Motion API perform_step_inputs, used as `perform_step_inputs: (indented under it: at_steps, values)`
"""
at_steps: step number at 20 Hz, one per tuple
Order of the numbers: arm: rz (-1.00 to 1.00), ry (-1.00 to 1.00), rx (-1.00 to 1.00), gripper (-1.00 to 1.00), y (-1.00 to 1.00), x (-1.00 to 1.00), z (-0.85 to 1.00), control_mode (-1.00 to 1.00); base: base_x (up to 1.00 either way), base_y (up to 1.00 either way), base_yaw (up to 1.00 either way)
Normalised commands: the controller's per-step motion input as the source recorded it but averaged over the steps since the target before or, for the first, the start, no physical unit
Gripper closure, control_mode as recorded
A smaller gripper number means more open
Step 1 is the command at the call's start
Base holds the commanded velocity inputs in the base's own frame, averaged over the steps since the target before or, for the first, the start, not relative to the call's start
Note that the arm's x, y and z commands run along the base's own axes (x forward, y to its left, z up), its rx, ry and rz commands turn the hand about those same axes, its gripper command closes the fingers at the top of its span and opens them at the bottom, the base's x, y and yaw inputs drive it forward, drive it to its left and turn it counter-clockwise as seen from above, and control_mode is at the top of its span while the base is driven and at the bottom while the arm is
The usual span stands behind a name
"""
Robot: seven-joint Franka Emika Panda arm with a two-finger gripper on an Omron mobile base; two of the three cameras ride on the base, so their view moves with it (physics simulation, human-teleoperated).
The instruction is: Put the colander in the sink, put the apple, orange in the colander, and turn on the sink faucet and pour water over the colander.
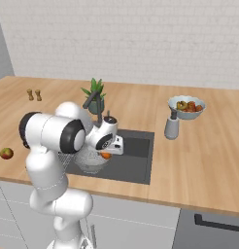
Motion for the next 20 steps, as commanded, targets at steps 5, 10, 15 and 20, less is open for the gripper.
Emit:
perform_step_inputs:
  at_steps: [5, 10, 15, 20]
  values:
    - [0.03, 0.0, 0.0, 1.0, 0.0, 0.03, -0.4, -1.0, 0.0, 0.0, 0.0]
    - [0.01, 0.0, 0.0, 1.0, 0.08, 0.0, 0.0, -1.0, 0.0, 0.0, 0.0]
    - [0.01, -0.01, 0.0, 1.0, 0.22, 0.0, 0.07, -1.0, 0.0, 0.0, 0.0]
    - [0.0, -0.01, 0.0, 1.0, 0.2, 0.0, 0.01, -1.0, 0.0, 0.0, 0.0]
